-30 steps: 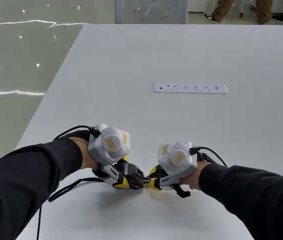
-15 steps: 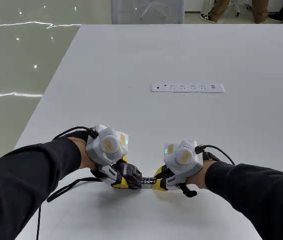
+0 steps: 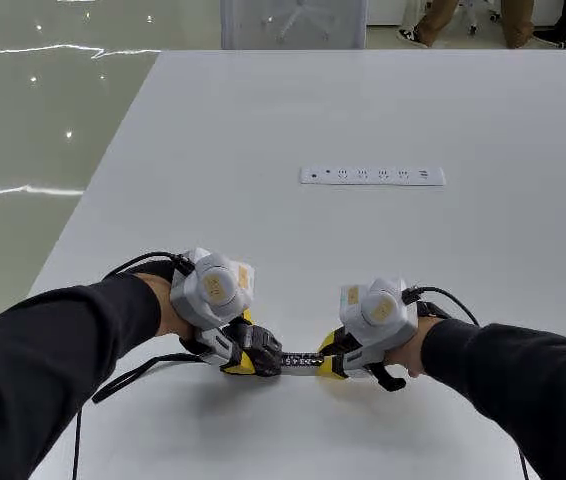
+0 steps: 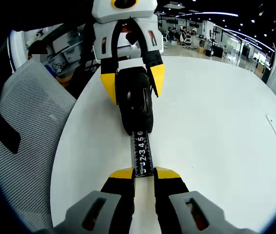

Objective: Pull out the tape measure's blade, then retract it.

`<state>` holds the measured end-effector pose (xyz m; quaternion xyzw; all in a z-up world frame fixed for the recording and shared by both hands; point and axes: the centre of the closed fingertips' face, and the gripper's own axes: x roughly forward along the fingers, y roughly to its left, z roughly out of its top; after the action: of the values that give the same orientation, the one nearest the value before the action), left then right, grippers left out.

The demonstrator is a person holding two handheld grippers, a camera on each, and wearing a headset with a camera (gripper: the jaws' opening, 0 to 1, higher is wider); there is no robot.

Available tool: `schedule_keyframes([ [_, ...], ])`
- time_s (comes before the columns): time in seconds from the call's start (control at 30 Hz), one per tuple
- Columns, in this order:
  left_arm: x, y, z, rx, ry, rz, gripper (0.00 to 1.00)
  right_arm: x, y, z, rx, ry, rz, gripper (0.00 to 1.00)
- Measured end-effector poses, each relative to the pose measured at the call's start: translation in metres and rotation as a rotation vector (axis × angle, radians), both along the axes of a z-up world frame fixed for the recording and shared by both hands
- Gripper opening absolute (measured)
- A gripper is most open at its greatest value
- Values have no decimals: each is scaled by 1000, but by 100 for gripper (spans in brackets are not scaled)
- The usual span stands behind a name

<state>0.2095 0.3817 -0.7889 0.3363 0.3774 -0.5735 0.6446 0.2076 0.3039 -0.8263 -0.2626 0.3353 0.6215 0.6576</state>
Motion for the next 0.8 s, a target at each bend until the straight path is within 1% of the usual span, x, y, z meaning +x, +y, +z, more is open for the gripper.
schedule_keyframes([
  [0.3, 0, 0, 0, 8, 4, -6, 32, 1, -10, 0, -10, -7, -3, 10],
  [0.47, 0, 0, 0, 2, 7, 5, 32, 2, -16, 0, -15, -16, -8, 10],
  [0.8, 0, -1, 0, -1, 2, 5, 32, 0, -26, 0, -25, -18, -15, 10],
])
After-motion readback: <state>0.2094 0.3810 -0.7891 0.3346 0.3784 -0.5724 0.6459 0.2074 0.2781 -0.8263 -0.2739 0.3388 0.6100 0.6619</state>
